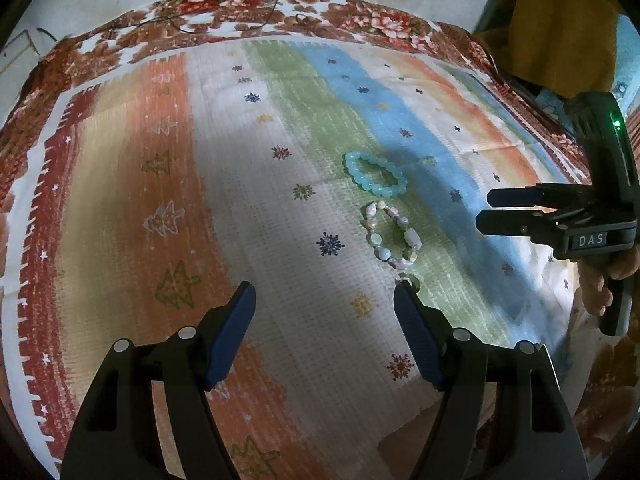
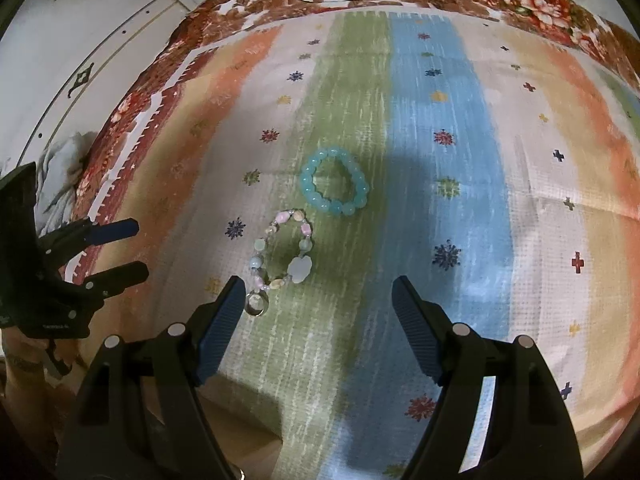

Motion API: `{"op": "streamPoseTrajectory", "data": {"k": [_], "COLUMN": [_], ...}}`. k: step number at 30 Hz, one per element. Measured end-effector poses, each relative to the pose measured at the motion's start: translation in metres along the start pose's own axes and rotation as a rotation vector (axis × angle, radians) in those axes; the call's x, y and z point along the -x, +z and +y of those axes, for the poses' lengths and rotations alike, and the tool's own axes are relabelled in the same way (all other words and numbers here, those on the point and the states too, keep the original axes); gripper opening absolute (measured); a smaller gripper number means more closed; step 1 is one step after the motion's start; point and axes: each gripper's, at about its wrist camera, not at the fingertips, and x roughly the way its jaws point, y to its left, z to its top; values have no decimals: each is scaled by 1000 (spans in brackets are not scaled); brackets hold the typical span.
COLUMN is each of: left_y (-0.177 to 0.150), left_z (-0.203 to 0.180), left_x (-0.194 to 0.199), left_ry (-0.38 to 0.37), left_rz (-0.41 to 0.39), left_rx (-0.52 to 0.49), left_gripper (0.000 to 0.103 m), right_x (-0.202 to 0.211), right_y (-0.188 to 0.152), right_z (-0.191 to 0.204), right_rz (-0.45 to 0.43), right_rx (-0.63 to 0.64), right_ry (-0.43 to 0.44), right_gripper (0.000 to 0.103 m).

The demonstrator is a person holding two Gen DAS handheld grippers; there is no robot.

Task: Organize jewelry
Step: 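Move both open tools from the tin toward the white stone bead bracelet, then close the right tool on the white stone bracelet while the left tool closes empty beside it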

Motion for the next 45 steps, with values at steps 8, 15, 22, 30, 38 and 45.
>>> {"op": "streamPoseTrajectory", "data": {"k": [8, 15, 22, 30, 38, 45], "left_y": [6, 6, 9, 9, 11, 12], "left_z": [-16, -35, -43, -60, -68, -64], "left_x": [-20, -41, -57, -72, -86, -90], "left_ry": [-19, -61, -140, -206, -228, -209], "left_rz": [44, 101, 149, 200, 251, 257], "left_rx": [-62, -143, -189, -264, -292, -285], "left_gripper": [71, 71, 70, 70, 59, 44], "right_x": [-14, -33, -48, -64, -72, -76], "right_y": [6, 11, 17, 20, 20, 22], "right_z": [2, -6, -4, -3, 1, 5], "right_rz": [33, 75, 98, 119, 122, 118], "right_rx": [-11, -56, -59, -45, -6, 10], "right_ry": [-21, -5, 18, -3, -31, -38], "right_gripper": [75, 75, 75, 67, 54, 47]}}
